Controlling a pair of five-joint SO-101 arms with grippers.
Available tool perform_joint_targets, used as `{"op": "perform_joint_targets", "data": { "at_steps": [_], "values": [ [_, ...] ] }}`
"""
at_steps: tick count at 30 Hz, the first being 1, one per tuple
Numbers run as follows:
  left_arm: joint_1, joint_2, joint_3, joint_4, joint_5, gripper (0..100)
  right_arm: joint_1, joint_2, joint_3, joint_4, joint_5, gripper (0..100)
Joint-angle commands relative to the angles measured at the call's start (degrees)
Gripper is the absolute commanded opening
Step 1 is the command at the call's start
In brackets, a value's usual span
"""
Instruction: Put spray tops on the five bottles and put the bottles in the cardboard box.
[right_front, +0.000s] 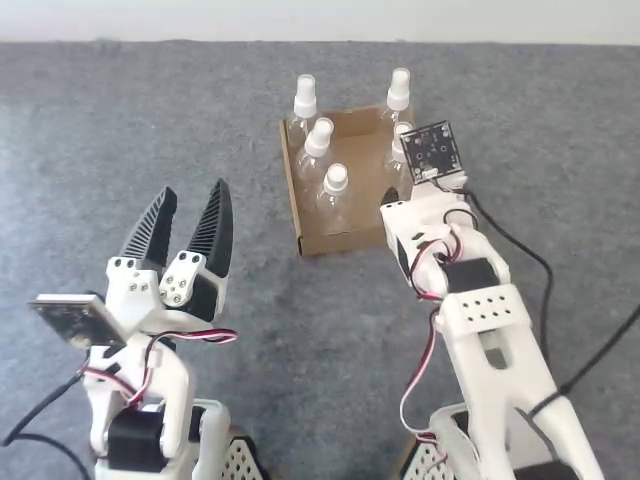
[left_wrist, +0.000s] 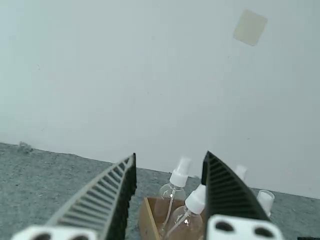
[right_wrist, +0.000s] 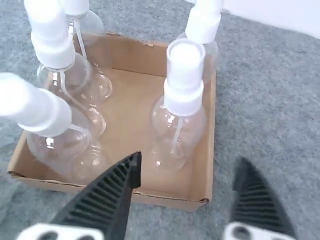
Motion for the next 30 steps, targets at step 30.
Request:
{"op": "perform_joint_targets", "data": {
  "at_steps": [30],
  "values": [
    [-4.7,-1.0,1.2,-7.6,0.2,1,-0.2,-44.5,9.0,21.1,1.1,1.5]
  ]
}}
